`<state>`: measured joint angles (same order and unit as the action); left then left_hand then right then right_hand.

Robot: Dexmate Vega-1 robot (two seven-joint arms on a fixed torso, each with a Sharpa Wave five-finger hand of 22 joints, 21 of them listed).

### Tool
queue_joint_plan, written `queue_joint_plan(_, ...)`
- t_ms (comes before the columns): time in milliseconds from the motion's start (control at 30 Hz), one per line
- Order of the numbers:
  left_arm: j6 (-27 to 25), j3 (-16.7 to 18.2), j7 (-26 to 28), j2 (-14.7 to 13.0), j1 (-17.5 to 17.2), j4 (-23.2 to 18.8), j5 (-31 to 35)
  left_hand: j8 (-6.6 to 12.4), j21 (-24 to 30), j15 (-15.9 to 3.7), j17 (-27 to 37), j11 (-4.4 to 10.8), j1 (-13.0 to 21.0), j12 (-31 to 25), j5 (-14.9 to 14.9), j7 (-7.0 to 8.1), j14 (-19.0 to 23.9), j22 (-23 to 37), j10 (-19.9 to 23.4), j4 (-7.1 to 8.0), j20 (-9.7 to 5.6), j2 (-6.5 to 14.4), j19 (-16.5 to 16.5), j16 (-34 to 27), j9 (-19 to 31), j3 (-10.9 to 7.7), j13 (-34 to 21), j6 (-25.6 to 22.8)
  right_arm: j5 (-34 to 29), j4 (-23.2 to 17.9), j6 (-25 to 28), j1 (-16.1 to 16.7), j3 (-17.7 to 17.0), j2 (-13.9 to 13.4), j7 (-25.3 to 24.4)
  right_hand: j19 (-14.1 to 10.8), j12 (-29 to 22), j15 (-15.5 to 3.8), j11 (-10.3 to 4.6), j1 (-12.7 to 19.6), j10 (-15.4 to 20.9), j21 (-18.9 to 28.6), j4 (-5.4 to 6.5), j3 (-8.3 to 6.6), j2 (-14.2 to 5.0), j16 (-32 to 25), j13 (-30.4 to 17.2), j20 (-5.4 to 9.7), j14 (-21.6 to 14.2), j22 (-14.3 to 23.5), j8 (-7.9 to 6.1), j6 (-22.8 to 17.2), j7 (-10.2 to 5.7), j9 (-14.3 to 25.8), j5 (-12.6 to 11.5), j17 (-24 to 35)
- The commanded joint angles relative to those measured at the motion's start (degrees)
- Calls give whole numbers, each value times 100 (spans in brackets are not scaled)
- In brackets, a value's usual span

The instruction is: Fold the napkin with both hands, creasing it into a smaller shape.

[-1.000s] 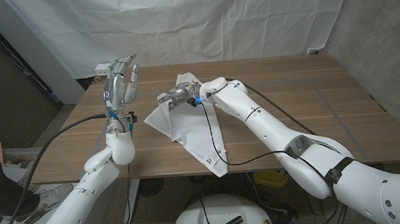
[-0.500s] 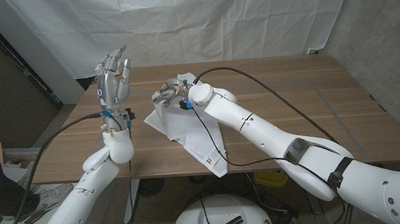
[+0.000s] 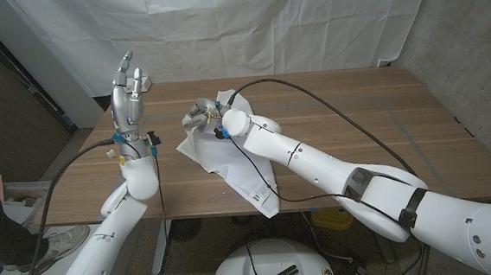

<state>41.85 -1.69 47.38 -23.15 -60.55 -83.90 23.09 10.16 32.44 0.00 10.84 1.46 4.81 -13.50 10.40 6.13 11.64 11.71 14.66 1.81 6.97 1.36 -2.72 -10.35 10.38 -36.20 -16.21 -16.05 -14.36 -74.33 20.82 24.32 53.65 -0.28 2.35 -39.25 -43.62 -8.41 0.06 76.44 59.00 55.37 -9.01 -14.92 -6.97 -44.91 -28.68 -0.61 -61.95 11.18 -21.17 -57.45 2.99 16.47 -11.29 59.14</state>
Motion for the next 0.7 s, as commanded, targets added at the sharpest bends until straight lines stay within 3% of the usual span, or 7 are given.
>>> queue_joint_plan(33,321,327,-708,380,-37,50,-673,-13,-32,-9,-3,-20,0,21,43,-9,-46,3,-42,-4,34,-16,-48,-2,3,19,17,70,-356,658,-311,-216,511,273,-110,28,78,-454,-28,79,71,60,8,0,-13,44,62,27,-277,-11,35,-147,108,4,-36,3)
queue_joint_plan(300,368,503,-779,536,-105,-11,-524,5,-62,-14,-13,-24,-7,39,52,-16,-82,-4,-50,-19,-2,-16,-105,-8,1,25,49,74,-866,1206,-514,-406,882,484,-465,126,300,-450,72,139,-56,112,5,-74,-99,180,276,101,-212,-29,169,-48,40,-54,-36,-45)
queue_joint_plan(433,384,577,-814,584,-159,-78,-468,16,-68,-28,-17,-30,-8,42,54,-19,-80,-6,-44,-25,-28,-14,-113,-15,0,26,62,61,-959,1363,-63,-673,1023,589,159,332,704,-440,174,34,-393,174,117,-159,-258,425,586,145,-36,-44,460,228,17,-170,25,-147)
queue_joint_plan(467,372,597,-812,602,-173,-100,-442,16,-70,-26,-18,-27,-9,44,55,-19,-79,-6,-45,-26,-27,-13,-116,-17,-1,26,64,61,-747,1476,-242,-626,853,602,212,400,917,-403,272,-310,-594,190,311,-100,-267,605,728,81,156,-66,605,357,-22,-232,63,-258)
queue_joint_plan(533,383,625,-833,621,-185,-116,-432,18,-72,-31,-20,-33,-9,47,56,-21,-86,-7,-47,-30,-33,-11,-117,-17,-1,26,71,63,-810,1467,38,-699,909,638,424,504,1198,-350,403,-840,-866,167,572,9,-217,839,897,-9,258,-93,814,545,36,-340,84,-553)
queue_joint_plan(567,379,637,-847,628,-193,-128,-425,21,-75,-34,-23,-36,-9,43,58,-18,-90,-8,-31,-33,-30,-9,-121,-18,-1,26,76,61,-843,1499,46,-755,954,636,517,569,1389,-166,492,-1188,-1064,142,725,83,-152,1049,995,-107,461,-102,916,642,79,-401,93,-763)
queue_joint_plan(700,420,671,-883,655,-191,-128,-404,24,-84,-43,-26,-27,-9,50,59,-20,-104,-10,-37,-38,-38,-5,-136,-17,-2,26,87,62,-990,1518,174,-935,1155,610,933,739,1741,140,633,-1880,-1490,51,1009,326,-8,1282,1140,-321,877,-110,1042,924,143,-456,86,-984)
